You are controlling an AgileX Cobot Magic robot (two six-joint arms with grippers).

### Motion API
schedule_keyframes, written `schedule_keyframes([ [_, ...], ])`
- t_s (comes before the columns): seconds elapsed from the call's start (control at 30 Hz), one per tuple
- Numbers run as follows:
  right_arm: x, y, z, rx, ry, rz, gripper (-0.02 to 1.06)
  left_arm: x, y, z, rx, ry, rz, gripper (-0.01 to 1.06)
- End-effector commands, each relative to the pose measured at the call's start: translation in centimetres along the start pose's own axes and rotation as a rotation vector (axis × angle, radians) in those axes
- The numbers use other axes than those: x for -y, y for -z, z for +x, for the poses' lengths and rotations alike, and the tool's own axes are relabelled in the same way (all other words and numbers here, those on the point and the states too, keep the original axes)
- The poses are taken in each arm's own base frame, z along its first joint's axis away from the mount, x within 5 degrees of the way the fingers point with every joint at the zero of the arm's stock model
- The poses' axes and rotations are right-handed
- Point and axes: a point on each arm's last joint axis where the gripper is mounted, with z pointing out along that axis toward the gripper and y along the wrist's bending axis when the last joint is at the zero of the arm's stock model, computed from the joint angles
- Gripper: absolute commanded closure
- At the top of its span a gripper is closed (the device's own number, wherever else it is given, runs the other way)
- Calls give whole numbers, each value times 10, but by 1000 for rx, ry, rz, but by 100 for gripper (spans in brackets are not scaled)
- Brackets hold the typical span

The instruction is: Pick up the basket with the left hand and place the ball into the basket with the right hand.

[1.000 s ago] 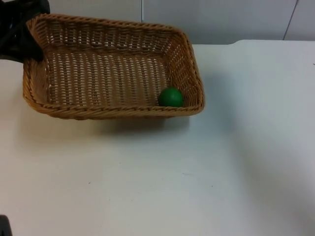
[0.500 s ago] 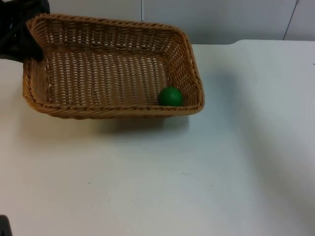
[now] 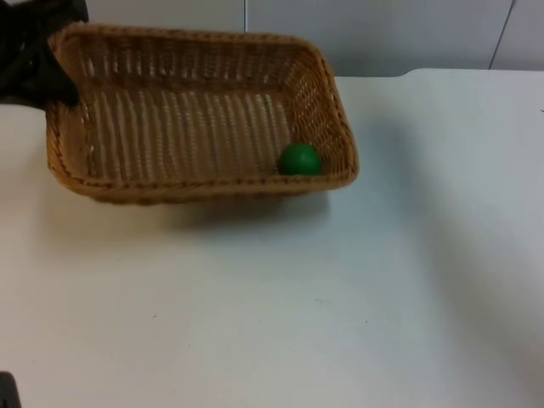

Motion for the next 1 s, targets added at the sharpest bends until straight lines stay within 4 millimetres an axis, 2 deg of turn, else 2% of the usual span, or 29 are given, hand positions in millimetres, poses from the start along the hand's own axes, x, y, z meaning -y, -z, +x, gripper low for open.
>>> schedule_keyframes([
  [0.0,2,6,-2,16,-7,-4,105,1,-4,3,-39,40,28,105],
  [0.23,2,6,-2,16,-7,-6,105,7,-13,11,-99,-28,103,105],
  [0.43,2,6,-2,16,-8,-8,105,11,-25,16,-145,-2,180,105],
  [0.97,0,6,-2,16,-16,-30,105,-4,-54,36,-318,-6,191,105],
])
